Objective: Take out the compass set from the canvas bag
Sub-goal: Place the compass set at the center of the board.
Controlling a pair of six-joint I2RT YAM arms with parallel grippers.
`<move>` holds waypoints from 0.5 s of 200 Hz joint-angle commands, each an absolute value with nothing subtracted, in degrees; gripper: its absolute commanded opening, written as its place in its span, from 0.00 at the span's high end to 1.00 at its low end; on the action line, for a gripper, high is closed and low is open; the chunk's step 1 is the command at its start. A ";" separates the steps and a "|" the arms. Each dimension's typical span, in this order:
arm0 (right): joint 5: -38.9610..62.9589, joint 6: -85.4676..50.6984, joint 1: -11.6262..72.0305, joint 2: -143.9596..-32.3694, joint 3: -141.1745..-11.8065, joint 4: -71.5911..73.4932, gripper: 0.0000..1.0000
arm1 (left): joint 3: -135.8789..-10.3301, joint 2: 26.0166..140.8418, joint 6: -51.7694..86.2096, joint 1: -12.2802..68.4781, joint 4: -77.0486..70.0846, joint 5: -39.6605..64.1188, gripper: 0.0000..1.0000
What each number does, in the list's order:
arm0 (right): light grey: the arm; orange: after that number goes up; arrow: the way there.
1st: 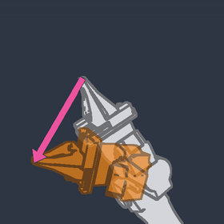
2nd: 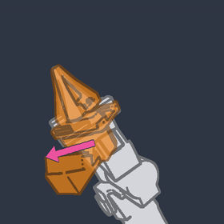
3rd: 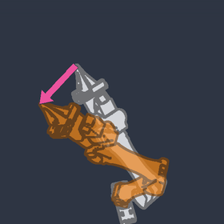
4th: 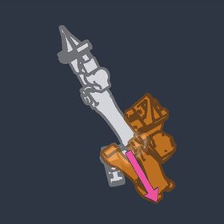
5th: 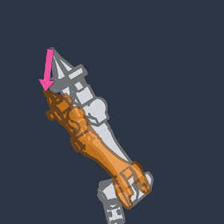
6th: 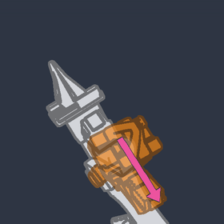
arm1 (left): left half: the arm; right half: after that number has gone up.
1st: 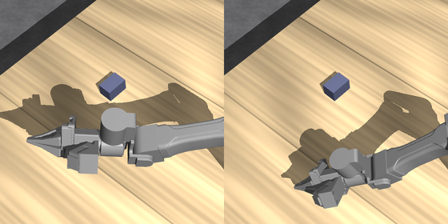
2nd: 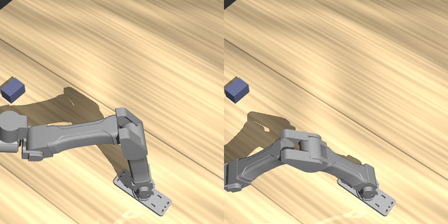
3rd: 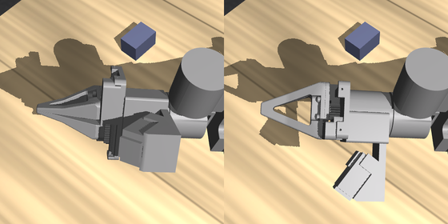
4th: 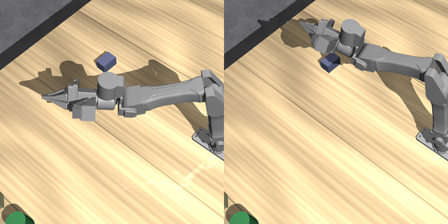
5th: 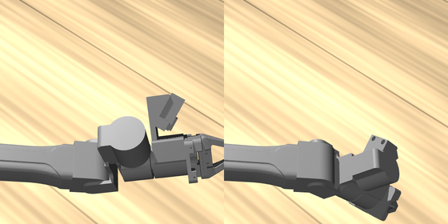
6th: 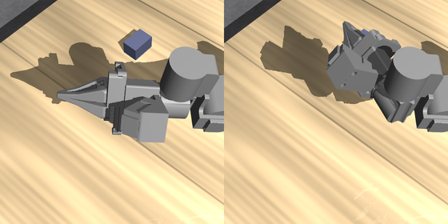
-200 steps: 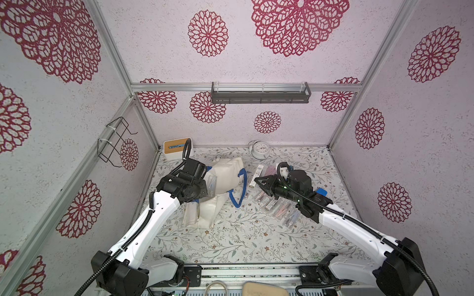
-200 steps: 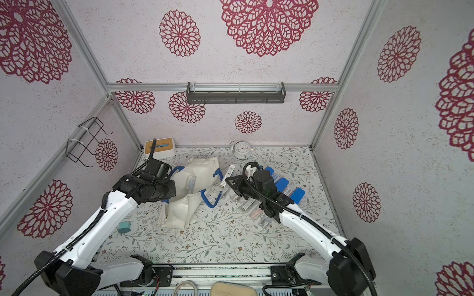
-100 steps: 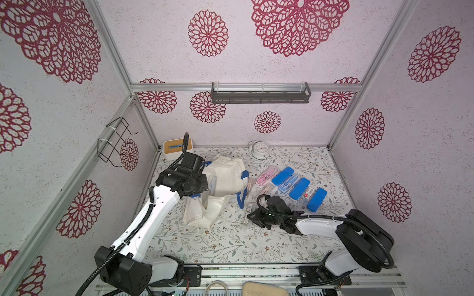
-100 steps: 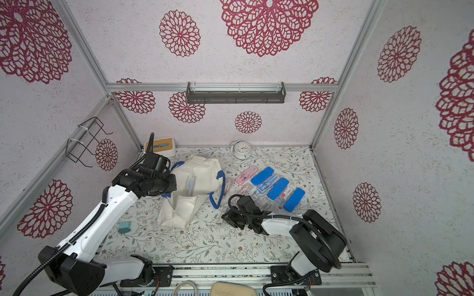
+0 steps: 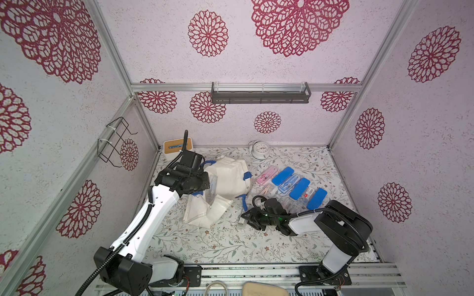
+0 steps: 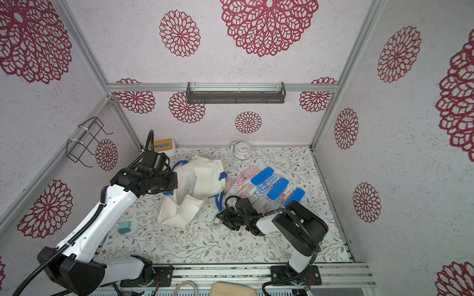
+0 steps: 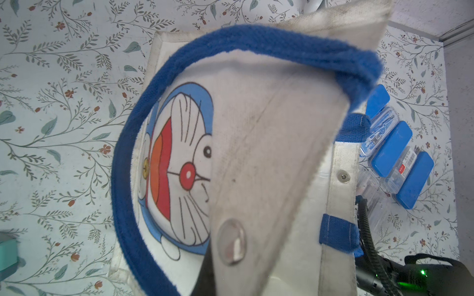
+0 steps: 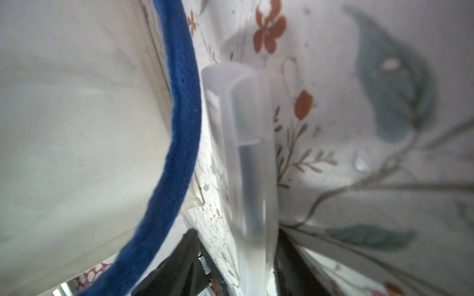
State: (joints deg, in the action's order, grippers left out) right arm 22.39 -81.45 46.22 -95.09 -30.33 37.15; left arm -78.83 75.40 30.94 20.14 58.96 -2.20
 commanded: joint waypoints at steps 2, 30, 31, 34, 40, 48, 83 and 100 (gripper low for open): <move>21.90 -81.14 44.83 -86.99 -27.94 30.98 0.30 | -81.51 75.57 29.16 20.01 54.00 -1.30 1.00; 18.74 -75.98 41.84 -74.15 -29.34 15.37 0.29 | -82.72 77.22 28.89 20.25 53.89 -1.08 1.00; 18.51 -75.74 41.71 -73.73 -29.52 14.50 0.29 | -82.80 77.28 28.86 20.28 53.88 -1.11 1.00; 17.82 -75.04 41.40 -72.29 -30.15 12.55 0.29 | -82.93 77.38 28.74 20.37 53.77 -1.14 1.00; 16.34 -73.49 40.87 -69.81 -31.56 8.39 0.31 | -83.17 77.56 28.59 20.48 53.58 -1.14 1.00; 14.39 -71.71 40.23 -66.77 -33.80 4.20 0.32 | -83.52 77.85 28.23 20.81 53.27 -1.52 1.00; 12.54 -65.48 39.69 -67.97 -46.31 -0.20 0.48 | -85.09 78.52 24.79 22.69 50.39 -2.48 1.00; 15.98 -64.06 39.80 -75.14 -53.45 1.41 0.58 | -86.38 79.24 23.26 23.34 49.62 -2.85 1.00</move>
State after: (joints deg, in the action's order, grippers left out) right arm 14.76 -69.87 39.66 -68.01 -45.56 4.19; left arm -83.07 79.13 27.29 22.24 56.31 -1.87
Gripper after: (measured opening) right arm 0.480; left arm 0.061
